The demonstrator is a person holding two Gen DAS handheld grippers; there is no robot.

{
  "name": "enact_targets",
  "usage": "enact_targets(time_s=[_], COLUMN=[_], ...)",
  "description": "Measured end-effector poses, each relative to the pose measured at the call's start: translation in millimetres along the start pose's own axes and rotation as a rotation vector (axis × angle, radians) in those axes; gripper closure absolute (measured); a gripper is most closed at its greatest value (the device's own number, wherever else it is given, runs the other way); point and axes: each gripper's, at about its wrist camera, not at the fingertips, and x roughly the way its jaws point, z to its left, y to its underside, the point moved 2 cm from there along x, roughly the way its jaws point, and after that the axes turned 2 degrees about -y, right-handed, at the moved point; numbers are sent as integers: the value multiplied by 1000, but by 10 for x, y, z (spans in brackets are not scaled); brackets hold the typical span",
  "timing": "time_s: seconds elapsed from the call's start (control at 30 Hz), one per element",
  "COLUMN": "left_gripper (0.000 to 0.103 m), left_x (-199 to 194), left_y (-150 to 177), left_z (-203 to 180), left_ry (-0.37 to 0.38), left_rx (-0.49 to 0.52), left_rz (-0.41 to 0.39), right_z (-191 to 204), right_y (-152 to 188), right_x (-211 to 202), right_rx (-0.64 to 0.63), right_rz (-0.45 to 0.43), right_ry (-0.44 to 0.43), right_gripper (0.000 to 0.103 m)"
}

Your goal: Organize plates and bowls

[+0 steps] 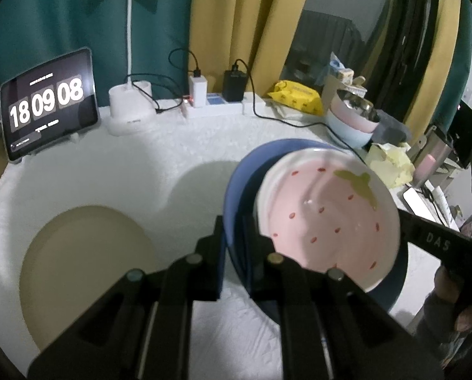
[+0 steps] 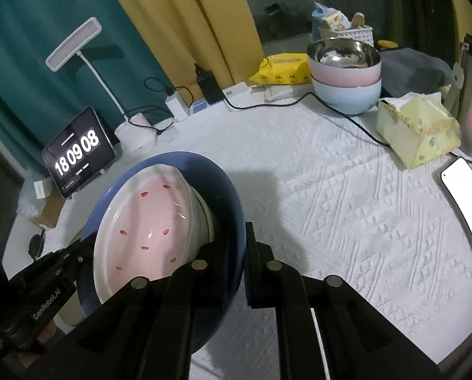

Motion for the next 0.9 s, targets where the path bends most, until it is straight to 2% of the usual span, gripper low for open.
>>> enact_targets(time_s=[0.47,0.9], left_gripper=[94,94], left_x=[-238,-495], left_y=[13,81], left_z=[291,804], left_ry=[-21,-61], left_rx=[-45,-114], left_rz=[-34,-66], right_z=[383,929], right_y=[-49,-37], right_x=[-30,80], right_rx=[-57,-132], right_rz=[-12,-1], right_ry=[-17,-55], right_gripper=[94,94])
